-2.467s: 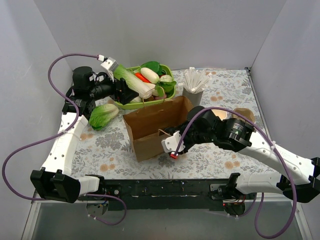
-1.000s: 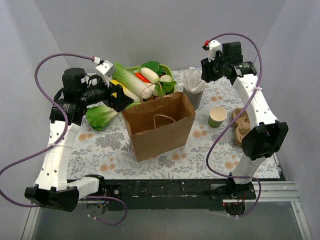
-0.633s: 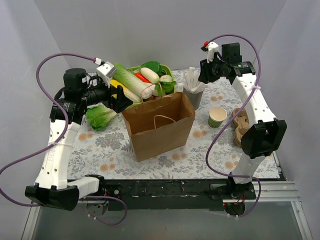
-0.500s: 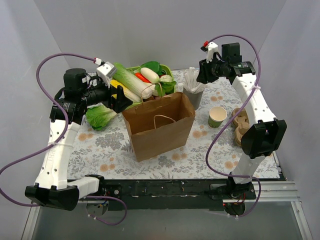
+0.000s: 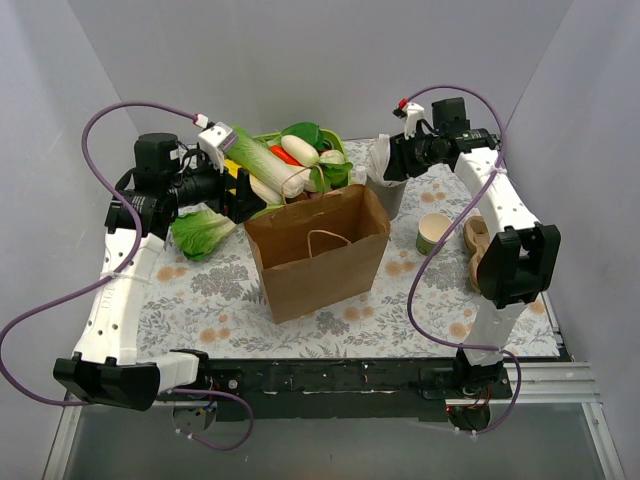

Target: Pack the takeout coffee

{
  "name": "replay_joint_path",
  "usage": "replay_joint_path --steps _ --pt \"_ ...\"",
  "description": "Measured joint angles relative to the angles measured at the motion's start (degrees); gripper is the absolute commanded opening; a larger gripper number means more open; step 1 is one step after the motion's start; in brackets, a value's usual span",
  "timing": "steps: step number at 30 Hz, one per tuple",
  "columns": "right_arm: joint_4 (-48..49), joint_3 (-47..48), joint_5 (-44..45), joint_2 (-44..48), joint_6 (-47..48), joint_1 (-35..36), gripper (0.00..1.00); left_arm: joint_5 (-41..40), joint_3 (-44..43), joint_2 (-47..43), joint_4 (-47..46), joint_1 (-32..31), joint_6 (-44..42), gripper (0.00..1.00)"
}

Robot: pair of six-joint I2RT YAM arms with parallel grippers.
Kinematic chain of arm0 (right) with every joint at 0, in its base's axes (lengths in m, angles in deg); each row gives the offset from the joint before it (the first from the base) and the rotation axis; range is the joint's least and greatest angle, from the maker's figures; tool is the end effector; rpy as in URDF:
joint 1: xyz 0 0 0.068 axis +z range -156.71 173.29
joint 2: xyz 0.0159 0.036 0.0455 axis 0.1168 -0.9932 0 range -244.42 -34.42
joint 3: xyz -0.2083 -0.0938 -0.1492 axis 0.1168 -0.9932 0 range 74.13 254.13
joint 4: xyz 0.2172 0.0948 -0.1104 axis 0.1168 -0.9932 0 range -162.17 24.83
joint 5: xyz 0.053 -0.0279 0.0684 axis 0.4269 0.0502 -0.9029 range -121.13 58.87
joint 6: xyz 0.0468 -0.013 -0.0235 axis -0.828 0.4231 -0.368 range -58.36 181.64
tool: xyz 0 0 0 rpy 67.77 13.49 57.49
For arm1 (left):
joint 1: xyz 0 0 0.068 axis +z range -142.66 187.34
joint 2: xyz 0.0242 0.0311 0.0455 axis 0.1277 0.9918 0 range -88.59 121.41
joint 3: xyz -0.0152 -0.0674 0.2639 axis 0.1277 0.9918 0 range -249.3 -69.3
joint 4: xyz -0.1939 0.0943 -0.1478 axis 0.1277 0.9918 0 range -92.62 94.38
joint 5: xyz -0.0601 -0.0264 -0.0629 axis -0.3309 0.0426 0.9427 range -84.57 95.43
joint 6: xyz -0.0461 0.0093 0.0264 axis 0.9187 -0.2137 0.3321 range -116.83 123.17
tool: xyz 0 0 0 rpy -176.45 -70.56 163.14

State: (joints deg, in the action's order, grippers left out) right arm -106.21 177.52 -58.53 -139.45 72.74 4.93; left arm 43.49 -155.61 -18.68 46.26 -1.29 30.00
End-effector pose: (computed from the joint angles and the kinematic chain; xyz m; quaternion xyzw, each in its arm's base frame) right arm 0.4009 0.0993 0.3498 -0.2685 0.8537 0.2188 0.3888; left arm 0.2275 -0.0567 0.4334 0.0238 0.8431 -0.4108 0.3462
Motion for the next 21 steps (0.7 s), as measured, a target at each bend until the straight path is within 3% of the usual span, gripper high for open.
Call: replay_joint_path --steps 3,9,10,13,21 --pt "-0.02 0.00 -0.42 -1.18 -0.02 0.00 0.48 -0.02 -0.02 0.17 0.00 0.00 0.00 0.92" --pt "-0.37 0.00 -1.53 -2.03 -0.22 0.00 0.30 -0.17 -0.07 0.17 0.02 0.00 0.00 0.92" --pt "-0.48 0.00 -1.79 -2.08 -0.24 0.00 0.20 -0.22 -0.07 0.17 0.04 0.00 -0.02 0.92" --pt "-0.81 0.04 -2.97 -2.10 -0.31 0.00 0.03 -0.44 -0.07 0.17 0.07 0.00 -0.02 0.92" --pt "-1.57 2.45 -4.96 -2.10 -0.57 0.00 0.01 -0.81 -0.07 0.15 0.04 0.00 -0.17 0.93"
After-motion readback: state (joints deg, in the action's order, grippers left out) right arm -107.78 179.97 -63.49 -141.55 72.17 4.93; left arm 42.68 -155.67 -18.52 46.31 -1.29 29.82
